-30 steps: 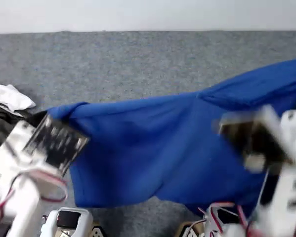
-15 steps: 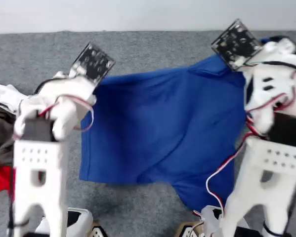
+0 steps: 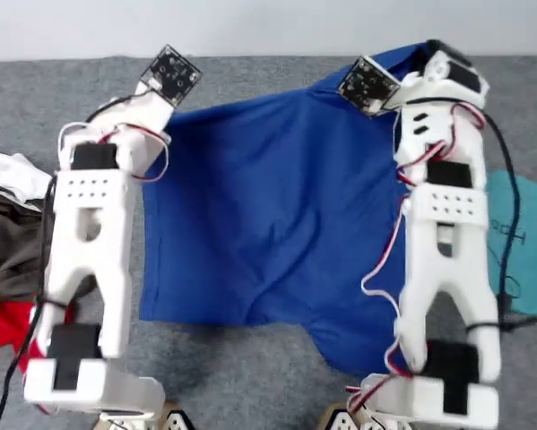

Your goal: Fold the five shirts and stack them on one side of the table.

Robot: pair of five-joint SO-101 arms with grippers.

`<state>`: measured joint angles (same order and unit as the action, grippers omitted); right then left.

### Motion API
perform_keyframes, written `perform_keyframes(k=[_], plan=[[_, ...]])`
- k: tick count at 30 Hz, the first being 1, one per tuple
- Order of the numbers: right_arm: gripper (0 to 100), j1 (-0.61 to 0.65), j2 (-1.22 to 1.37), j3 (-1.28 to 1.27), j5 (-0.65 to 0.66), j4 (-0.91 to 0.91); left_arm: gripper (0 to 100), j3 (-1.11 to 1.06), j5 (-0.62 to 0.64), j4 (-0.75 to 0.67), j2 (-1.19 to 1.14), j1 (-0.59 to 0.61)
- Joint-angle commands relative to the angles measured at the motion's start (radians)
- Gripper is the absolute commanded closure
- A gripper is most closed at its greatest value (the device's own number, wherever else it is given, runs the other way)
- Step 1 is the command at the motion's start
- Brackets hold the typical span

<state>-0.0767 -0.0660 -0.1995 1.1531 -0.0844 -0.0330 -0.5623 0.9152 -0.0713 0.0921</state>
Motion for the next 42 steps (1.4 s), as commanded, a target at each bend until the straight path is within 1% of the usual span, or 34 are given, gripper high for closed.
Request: perform_keyframes(k=[1,4,6,9,17,20,23,33,37,42], plan=[[98.8,0.007,0.042,0.140,0.015,0.036,98,0.140,-0.054,0.018,-0.077,0.018],[98.8,0.015,0.059,0.166,0.015,0.021,98,0.213,-0.075,0.114,-0.133,0.012],[98.8,0.027,0.056,0.169,0.015,-0.038,98,0.245,-0.075,0.181,-0.158,0.005],[98.8,0.036,0.021,0.169,0.014,-0.220,98,0.252,-0.077,0.262,-0.181,-0.002],[98.8,0.036,-0.154,0.167,-0.009,-0.756,98,0.252,-0.077,0.396,-0.230,0.000],[98.8,0.036,-0.216,0.167,-0.012,-0.960,98,0.252,-0.123,0.491,-0.230,-0.003],[98.8,0.036,-0.252,0.167,-0.035,-1.112,98,0.248,-0.172,0.577,-0.232,0.006],[98.8,0.031,-0.335,0.167,-0.046,-1.560,98,0.245,-0.175,0.799,-0.233,0.000],[98.8,0.030,-0.375,0.164,-0.046,-1.704,98,0.166,-0.183,0.839,-0.232,-0.002],[98.8,-0.019,-0.461,0.081,-0.054,-1.710,98,0.030,-0.203,0.838,-0.232,-0.003]])
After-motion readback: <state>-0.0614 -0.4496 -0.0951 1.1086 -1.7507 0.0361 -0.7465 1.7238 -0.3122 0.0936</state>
